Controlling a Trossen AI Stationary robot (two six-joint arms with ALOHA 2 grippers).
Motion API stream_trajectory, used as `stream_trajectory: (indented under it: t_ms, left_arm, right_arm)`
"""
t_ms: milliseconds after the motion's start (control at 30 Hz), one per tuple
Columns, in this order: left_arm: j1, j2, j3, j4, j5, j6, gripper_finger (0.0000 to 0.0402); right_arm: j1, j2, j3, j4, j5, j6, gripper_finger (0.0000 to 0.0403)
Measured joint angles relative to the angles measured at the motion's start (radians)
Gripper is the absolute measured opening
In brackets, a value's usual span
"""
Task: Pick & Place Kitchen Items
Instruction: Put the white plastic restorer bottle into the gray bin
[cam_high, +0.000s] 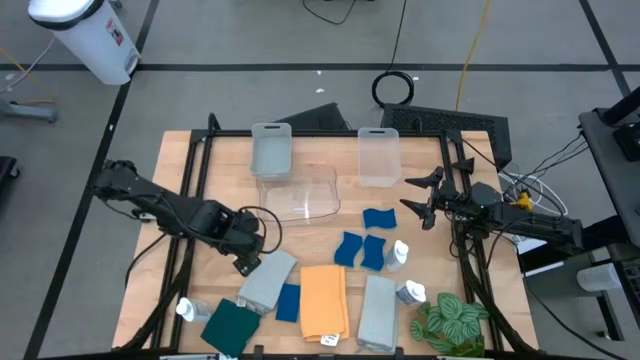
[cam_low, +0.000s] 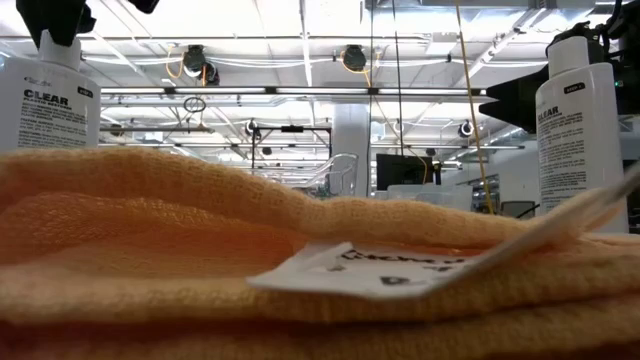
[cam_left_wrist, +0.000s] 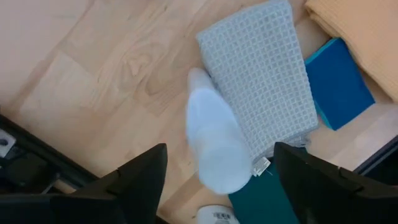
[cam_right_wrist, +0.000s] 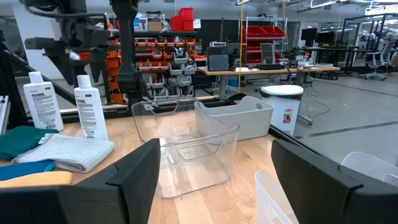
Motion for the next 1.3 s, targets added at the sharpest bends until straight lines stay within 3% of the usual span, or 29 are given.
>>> stream_trajectory:
  t_ms: [467, 733, 867, 1033, 1300]
  left_arm:
    - [-0.009, 0.025, 0.0, 0.0, 0.0, -0.019, 0.0199]
    - [-0.009, 0.024, 0.0, -0.014, -0.006, -0.019, 0.0122]
    - [0.0, 0.024, 0.01, -0.058, -0.004, -0.019, 0.0117]
    - [0.01, 0.025, 0.092, -0.149, -0.036, 0.011, 0.0117]
    - [0.017, 0.024, 0.342, -0.191, -0.136, 0.096, 0.0117]
  right_arm:
    - [0.0, 0.0, 0.0, 0.0, 0.0, 0.0, 0.0279]
    - [0.0, 0.0, 0.0, 0.0, 0.0, 0.0, 0.0279]
    - [0.0, 0.0, 0.0, 0.0, 0.0, 0.0, 0.0279]
    - [0.0, 0.0, 0.0, 0.0, 0.0, 0.0, 0.0279]
    - [0.0, 0.0, 0.0, 0.0, 0.0, 0.0, 0.0279]
